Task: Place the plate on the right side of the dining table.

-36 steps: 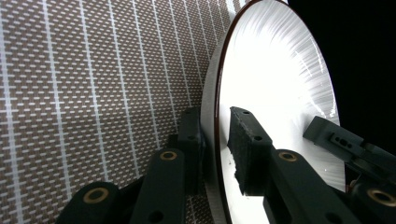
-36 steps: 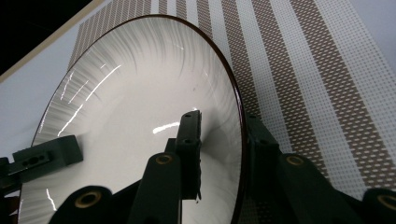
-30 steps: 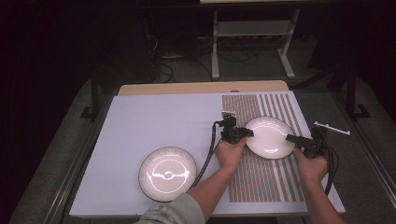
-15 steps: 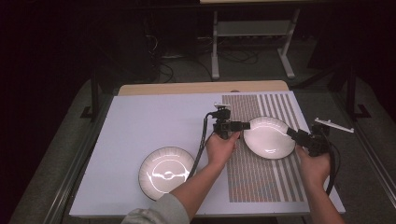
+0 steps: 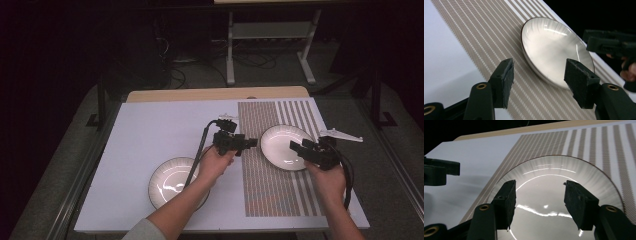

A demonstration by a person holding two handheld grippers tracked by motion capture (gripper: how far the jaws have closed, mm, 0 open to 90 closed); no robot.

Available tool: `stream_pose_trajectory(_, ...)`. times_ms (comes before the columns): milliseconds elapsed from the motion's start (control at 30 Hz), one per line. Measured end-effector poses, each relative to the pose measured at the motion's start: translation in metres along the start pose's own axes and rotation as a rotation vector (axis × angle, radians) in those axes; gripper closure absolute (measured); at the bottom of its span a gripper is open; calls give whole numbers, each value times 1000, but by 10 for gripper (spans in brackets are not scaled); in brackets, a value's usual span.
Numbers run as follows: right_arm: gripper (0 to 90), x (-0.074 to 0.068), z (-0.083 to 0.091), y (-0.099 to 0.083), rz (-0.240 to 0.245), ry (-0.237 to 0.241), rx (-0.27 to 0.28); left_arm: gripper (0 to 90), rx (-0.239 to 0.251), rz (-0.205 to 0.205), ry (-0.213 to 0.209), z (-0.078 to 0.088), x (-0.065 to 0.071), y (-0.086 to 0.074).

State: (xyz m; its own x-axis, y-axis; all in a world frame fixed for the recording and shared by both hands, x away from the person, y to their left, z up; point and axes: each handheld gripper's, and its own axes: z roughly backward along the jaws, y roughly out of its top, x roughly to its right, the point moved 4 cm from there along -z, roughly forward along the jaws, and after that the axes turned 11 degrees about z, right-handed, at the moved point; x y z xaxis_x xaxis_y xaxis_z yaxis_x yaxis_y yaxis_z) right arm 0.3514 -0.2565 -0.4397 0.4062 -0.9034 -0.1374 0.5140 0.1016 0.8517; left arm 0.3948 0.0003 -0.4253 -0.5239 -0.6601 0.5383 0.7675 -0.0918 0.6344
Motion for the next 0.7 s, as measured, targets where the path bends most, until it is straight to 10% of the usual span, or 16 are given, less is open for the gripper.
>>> stream_pose_trajectory(233,348,-16,-3,3,86,77,22,363,4,-104,7,25,-2,-10)
stream_pose_trajectory(700,250,-47,-11,4,239,185,59,292,78,-139,-56,82,-37,-22)
